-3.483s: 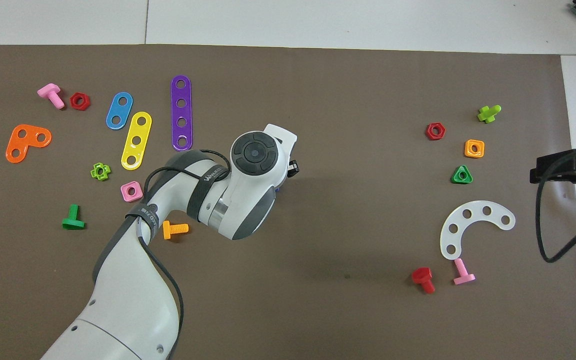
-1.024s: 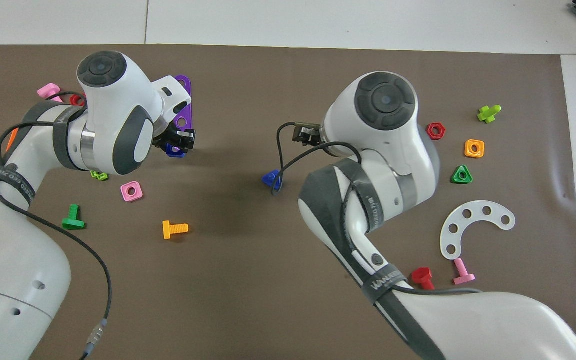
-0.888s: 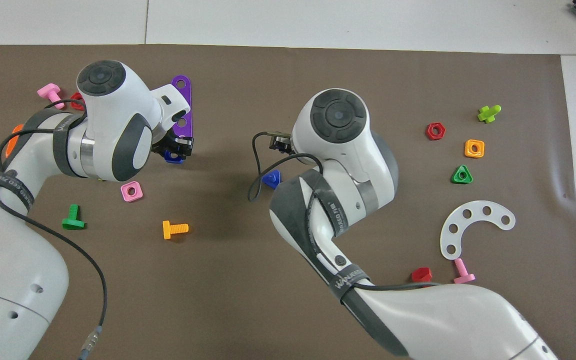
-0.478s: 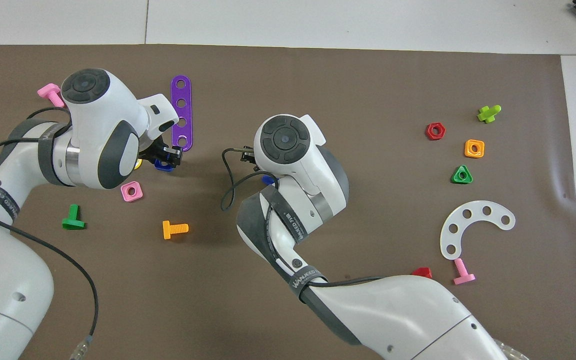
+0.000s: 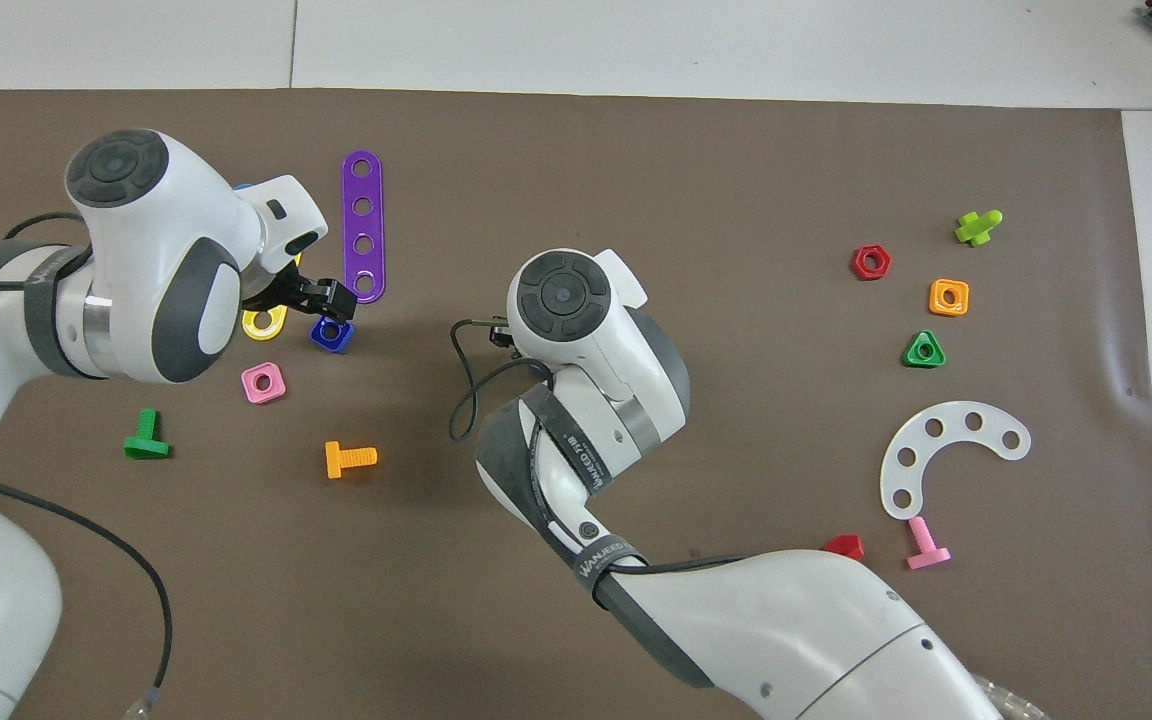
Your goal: Unscrew and place screws in storage area
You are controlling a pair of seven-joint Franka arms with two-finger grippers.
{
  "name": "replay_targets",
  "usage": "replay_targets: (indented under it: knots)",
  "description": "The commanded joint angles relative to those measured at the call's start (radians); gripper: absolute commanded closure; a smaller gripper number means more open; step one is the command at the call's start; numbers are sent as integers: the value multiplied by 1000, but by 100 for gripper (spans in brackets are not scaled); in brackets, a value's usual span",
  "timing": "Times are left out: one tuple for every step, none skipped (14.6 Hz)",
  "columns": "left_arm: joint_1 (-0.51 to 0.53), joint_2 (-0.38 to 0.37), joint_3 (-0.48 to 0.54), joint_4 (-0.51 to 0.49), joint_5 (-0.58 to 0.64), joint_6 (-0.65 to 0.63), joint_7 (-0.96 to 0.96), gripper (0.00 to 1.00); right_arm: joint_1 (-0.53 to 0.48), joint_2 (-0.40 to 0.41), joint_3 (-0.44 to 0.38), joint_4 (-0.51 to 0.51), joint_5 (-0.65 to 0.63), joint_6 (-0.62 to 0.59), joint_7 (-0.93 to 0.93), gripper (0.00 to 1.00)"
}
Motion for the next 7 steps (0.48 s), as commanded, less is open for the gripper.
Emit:
replay_targets:
  knots:
    - [49,-104,0,-13,-12,-45,-6,0,0,-21,0,-44,15,40,-29,45]
    - [66,-116,0,14,-5,-96,-5,0,0,-21,0,-45,17,51,-26,45]
    - [82,-127,0,51,-2,-154,-6,0,1,-21,1,-45,17,54,-23,46]
    - [88,-132,3,86,5,-214,-6,0,1,-21,1,-45,17,54,-22,46]
    - [88,-136,18,128,35,-278,-5,0,1,-21,3,-45,17,59,-20,46]
    - [88,-148,27,152,75,-321,-2,0,1,-21,6,-45,18,60,-20,46]
    - [88,-170,27,154,104,-340,1,0,1,-23,9,-53,18,62,-20,46]
